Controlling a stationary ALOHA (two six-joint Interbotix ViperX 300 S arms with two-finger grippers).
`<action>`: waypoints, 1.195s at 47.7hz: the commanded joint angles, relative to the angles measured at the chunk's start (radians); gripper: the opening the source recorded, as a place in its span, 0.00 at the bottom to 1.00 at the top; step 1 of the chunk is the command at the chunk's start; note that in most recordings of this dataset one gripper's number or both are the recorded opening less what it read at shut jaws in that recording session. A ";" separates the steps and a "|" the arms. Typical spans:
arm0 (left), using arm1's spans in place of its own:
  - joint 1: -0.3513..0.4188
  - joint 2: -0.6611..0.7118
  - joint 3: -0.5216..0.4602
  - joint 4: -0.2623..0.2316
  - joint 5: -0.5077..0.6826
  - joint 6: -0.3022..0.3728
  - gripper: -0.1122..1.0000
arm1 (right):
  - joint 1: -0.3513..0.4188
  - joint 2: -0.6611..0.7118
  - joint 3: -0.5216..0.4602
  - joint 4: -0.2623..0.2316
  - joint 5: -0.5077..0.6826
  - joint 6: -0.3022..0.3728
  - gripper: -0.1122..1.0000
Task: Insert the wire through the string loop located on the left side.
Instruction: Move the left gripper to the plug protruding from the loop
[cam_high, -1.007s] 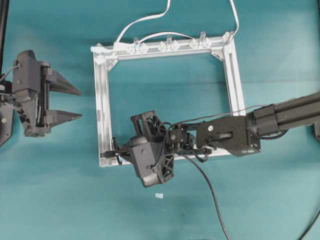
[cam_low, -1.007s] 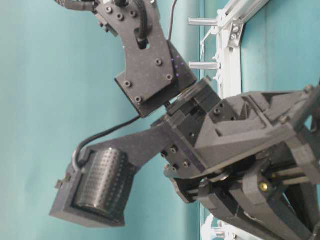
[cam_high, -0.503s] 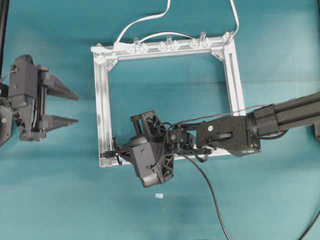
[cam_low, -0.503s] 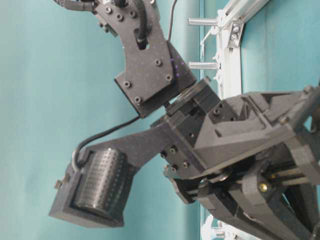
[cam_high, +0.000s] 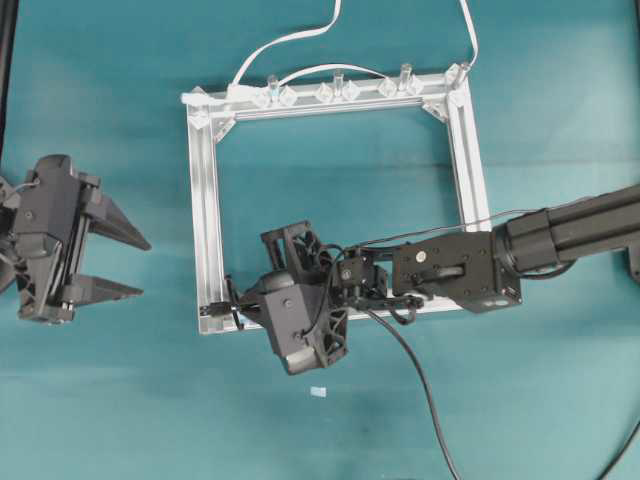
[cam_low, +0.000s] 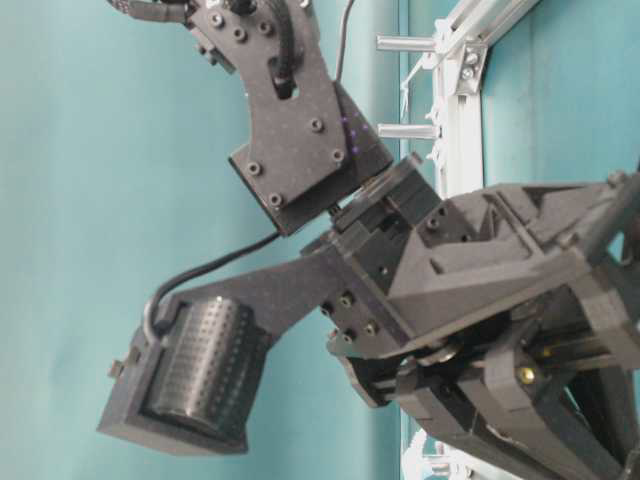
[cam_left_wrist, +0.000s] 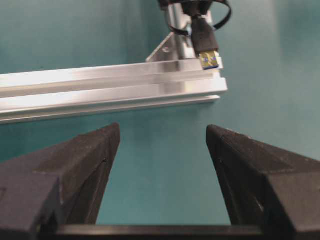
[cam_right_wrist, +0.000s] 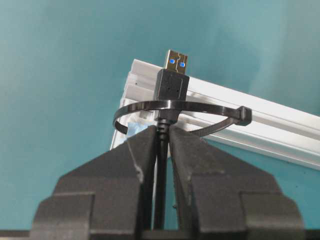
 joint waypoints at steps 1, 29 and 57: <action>-0.011 0.002 -0.026 0.002 0.000 -0.009 0.77 | 0.000 -0.020 -0.025 -0.003 -0.005 -0.002 0.18; -0.061 0.230 -0.155 0.002 -0.026 -0.014 0.78 | 0.000 -0.020 -0.023 -0.003 -0.005 -0.002 0.18; -0.061 0.419 -0.238 0.002 -0.095 -0.169 0.91 | -0.003 -0.020 -0.020 -0.003 -0.005 -0.002 0.18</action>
